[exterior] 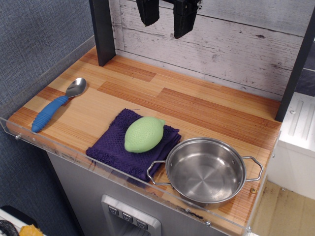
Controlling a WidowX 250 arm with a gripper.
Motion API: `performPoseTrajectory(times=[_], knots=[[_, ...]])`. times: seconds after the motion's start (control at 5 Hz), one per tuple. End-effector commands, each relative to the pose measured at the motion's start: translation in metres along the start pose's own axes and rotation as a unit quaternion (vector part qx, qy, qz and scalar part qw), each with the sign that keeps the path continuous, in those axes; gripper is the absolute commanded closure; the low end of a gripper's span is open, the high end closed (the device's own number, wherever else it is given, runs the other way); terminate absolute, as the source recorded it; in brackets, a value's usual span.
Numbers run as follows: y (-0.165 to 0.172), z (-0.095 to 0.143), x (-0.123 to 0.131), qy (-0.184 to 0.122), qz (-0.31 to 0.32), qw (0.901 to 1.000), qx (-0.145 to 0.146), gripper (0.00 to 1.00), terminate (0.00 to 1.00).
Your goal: Put the lemon right into the pot.
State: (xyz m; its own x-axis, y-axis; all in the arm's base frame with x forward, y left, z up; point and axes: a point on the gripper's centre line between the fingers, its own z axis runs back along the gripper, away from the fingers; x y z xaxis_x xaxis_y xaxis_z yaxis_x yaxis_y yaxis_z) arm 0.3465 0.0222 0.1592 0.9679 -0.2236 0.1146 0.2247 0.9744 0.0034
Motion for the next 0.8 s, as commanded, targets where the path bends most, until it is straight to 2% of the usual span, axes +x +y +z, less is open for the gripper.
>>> performPoseTrajectory(times=[0.0,0.6], knots=[[0.000,0.000,0.000,0.000,0.000,1.0000,0.000,0.00,0.00],[-0.047,-0.031,-0.027,0.035,-0.078,0.9961,0.021,0.00,0.00]])
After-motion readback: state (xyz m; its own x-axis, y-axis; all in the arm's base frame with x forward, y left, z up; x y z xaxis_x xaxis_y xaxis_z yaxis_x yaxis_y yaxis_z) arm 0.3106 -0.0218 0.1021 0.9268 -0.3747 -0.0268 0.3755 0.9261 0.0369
